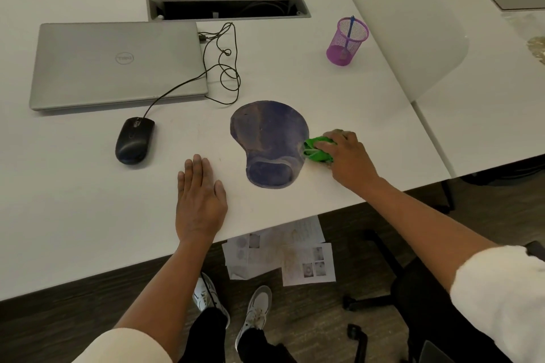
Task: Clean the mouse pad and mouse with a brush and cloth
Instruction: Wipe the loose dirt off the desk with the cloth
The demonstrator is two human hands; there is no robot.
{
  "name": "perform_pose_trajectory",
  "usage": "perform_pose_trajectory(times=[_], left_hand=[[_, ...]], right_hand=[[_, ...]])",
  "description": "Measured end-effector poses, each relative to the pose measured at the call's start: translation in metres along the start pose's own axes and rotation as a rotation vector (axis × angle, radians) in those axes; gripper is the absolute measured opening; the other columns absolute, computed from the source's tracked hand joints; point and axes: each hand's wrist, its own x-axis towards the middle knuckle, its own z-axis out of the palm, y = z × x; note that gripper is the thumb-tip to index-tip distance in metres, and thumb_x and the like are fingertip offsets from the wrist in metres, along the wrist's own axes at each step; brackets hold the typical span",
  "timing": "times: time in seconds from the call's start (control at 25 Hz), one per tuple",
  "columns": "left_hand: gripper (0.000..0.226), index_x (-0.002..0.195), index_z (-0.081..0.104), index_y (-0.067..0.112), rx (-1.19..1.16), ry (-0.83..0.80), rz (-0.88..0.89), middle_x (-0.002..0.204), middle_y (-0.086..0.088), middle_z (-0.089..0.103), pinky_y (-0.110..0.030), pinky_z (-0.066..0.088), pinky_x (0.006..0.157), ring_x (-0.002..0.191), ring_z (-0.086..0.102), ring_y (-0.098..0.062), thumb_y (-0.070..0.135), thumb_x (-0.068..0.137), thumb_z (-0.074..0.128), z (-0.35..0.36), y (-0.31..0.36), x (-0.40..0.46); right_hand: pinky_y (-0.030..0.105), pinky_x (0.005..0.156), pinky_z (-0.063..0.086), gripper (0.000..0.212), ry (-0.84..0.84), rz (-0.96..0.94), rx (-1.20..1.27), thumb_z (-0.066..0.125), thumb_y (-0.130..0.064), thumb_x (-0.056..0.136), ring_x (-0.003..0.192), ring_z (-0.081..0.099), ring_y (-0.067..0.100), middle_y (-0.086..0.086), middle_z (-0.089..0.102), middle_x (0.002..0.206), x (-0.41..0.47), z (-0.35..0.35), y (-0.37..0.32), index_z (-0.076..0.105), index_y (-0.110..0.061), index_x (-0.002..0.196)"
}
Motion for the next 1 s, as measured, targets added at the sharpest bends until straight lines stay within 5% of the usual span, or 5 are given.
perform_pose_trajectory(times=[0.28,0.6,1.0], left_hand=[[0.063,0.163,0.003,0.008,-0.009,0.001,0.002,0.171,-0.009,-0.002,-0.036,-0.005,0.127,0.157,-0.007,-0.021,0.032,0.109,0.025,-0.001,0.001,0.0],[0.062,0.163,0.001,0.009,0.012,-0.008,-0.002,0.171,-0.008,-0.005,-0.037,-0.004,0.128,0.157,-0.009,-0.02,0.032,0.109,0.024,0.0,0.001,-0.001],[0.073,0.163,0.003,0.013,0.022,-0.059,0.155,0.171,-0.004,-0.005,-0.038,0.004,0.129,0.158,-0.007,-0.018,0.05,0.106,0.028,0.0,0.0,0.0]], right_hand=[[0.052,0.1,0.048,0.063,-0.026,-0.037,0.115,0.059,0.014,0.078,0.125,0.044,0.037,0.008,0.051,0.145,-0.082,-0.007,0.035,0.063,-0.018,0.133],[0.047,0.093,0.049,0.059,0.085,-0.007,0.175,0.057,0.003,0.084,0.119,0.045,0.036,0.005,0.05,0.142,0.036,-0.02,-0.015,0.057,-0.02,0.138],[0.049,0.093,0.049,0.063,0.048,-0.061,0.053,0.076,-0.005,0.078,0.126,0.044,0.037,0.006,0.049,0.146,-0.056,0.012,0.01,0.059,-0.022,0.136]])
